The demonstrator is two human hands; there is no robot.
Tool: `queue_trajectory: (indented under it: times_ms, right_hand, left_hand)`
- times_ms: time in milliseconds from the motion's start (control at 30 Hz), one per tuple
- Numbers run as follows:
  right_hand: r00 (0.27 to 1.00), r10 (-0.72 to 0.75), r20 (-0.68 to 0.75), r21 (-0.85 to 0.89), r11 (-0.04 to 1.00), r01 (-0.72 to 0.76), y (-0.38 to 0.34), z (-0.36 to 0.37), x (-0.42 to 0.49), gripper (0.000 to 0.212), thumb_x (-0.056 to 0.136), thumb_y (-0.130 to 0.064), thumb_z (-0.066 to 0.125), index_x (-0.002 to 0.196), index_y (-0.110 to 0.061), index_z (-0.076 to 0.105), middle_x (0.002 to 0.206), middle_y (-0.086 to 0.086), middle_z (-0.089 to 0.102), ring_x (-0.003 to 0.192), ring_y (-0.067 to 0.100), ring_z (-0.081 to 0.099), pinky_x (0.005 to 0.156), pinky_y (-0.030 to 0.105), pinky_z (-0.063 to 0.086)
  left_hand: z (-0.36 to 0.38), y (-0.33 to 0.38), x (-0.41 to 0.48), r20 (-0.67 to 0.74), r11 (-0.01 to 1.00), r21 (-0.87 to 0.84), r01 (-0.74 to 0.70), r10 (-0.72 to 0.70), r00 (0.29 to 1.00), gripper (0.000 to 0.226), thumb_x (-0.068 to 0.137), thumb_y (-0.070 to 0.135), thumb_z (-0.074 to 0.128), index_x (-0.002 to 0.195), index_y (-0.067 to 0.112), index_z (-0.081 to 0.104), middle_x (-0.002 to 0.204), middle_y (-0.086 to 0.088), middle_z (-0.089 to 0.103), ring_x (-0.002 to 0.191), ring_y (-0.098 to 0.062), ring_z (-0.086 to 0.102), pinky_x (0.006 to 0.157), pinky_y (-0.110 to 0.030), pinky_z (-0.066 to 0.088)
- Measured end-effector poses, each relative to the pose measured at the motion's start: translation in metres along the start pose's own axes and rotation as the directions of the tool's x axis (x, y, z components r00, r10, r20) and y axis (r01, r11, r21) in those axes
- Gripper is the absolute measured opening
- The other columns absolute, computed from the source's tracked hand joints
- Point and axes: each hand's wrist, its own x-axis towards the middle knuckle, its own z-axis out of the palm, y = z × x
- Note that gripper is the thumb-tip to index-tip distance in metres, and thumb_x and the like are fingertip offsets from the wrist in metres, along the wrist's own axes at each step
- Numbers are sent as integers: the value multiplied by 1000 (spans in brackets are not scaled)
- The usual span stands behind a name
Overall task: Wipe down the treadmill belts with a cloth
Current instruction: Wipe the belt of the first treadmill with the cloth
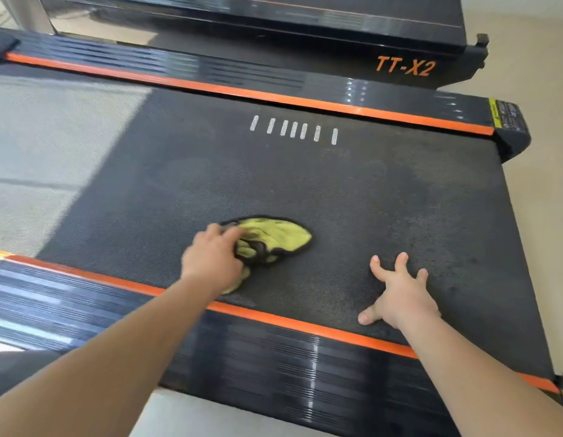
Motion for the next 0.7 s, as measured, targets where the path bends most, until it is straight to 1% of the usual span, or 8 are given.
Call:
queue_trajectory:
  times_ms: [133,200,267,333,400,467,567,700]
  right_hand:
    - [1000,11,3,-1,1000,-11,-1,0,0,131,66,-44,95,155,-61,1,164,-10,-30,154,37,-22,105,81,31]
    - [1000,13,5,1,1000,-13,-3,0,1,131,66,-44,95,155,-61,1,164,-10,-30,154,37,-22,105,82,30]
    - [1000,20,4,-4,1000,-20,-3,0,1,131,65,-44,96,154,-62,1,164,-10,-30,154,36,-22,105,82,30]
    - [1000,20,0,-2,1000,-20,-1,1,1,132,64,-46,96,153,-63,-1,164,-11,-30,154,35,-22,104,80,32]
    - [1000,10,-6,-14,1000,-10,0,2,0,133,64,-47,95,153,-62,-3,163,-11,-30,154,37,-22,104,78,35]
    - [1000,-2,-13,-23,1000,2,2,3,2,134,64,-48,95,154,-62,-4,164,-11,-30,154,38,-22,105,78,36]
    - [1000,-10,-18,-42,999,9,3,4,3,134,65,-50,94,154,-61,-7,164,-10,-31,153,39,-22,104,79,36]
    - [1000,12,-12,-32,999,-12,1,3,5,133,67,-47,94,154,-61,-5,165,-8,-31,154,39,-21,106,78,34]
  left_hand:
    - [13,17,-9,-78,932,-172,321,-337,938,55,85,34,62,140,35,53,127,-12,53,117,-40,55,92,-45,50]
    - [27,62,-33,-38,960,-196,199,-210,977,51,82,37,61,133,36,57,121,-9,57,111,-37,61,89,-41,52]
    - [39,104,-62,28,981,-182,-63,69,997,51,80,37,62,131,38,56,120,-4,58,112,-32,61,88,-39,52]
    - [40,120,-78,112,946,-120,-300,313,943,57,82,35,64,136,42,50,125,0,52,118,-28,53,93,-40,51]
    - [30,103,-62,112,920,-87,-382,390,914,62,82,34,65,139,46,47,128,4,50,124,-25,49,96,-41,50]
    - [16,65,-28,68,955,2,-296,295,953,64,81,34,65,141,46,46,133,4,48,127,-26,47,97,-42,50]
    - [-9,-12,19,-17,998,19,63,-63,998,63,83,32,65,142,43,47,139,-4,46,129,-35,46,98,-49,50]
    - [-6,-25,29,-83,900,-187,393,-413,907,52,91,30,60,142,31,48,136,-14,45,123,-44,47,93,-53,49]
